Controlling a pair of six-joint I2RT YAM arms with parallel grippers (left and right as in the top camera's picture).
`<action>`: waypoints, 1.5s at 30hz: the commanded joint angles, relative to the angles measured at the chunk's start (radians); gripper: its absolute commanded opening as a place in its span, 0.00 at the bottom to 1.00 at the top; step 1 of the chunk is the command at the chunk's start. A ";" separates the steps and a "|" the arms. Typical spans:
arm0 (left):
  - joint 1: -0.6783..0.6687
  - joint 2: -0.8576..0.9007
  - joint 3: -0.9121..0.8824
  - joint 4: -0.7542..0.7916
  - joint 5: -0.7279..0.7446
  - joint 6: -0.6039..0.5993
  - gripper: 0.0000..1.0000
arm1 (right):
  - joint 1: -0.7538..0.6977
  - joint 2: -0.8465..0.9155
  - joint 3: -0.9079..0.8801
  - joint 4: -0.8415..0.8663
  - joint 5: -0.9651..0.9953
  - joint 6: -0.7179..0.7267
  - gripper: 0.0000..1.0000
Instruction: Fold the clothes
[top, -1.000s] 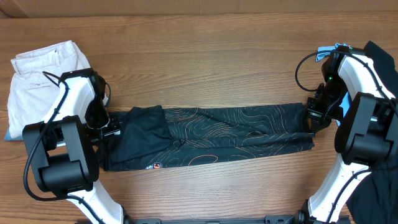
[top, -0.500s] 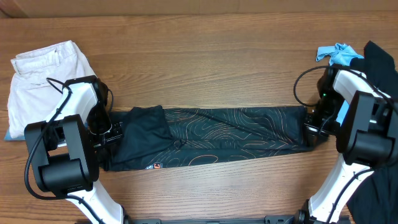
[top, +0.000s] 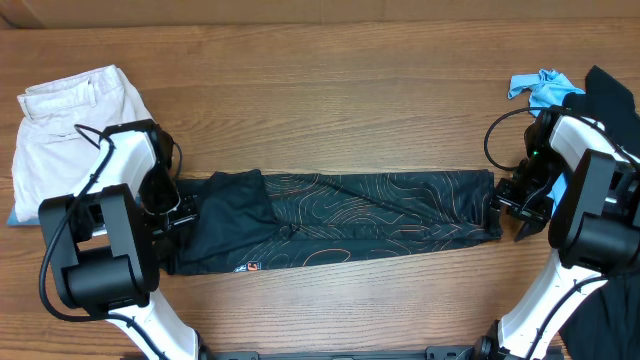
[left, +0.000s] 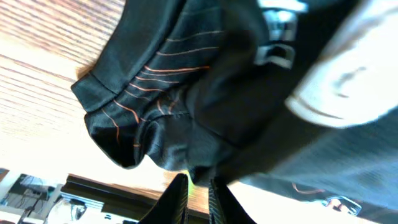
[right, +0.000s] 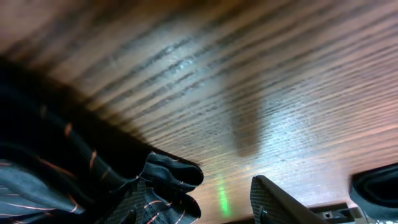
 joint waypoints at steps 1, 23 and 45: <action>0.004 -0.029 0.097 -0.018 0.068 0.065 0.15 | -0.009 -0.016 0.006 0.040 -0.015 0.013 0.58; -0.362 -0.027 0.257 0.161 0.189 -0.186 0.49 | -0.046 -0.081 0.053 0.044 -0.016 0.043 0.58; -0.402 0.132 0.225 0.177 0.235 -0.303 0.65 | -0.046 -0.081 0.053 0.025 -0.016 0.042 0.58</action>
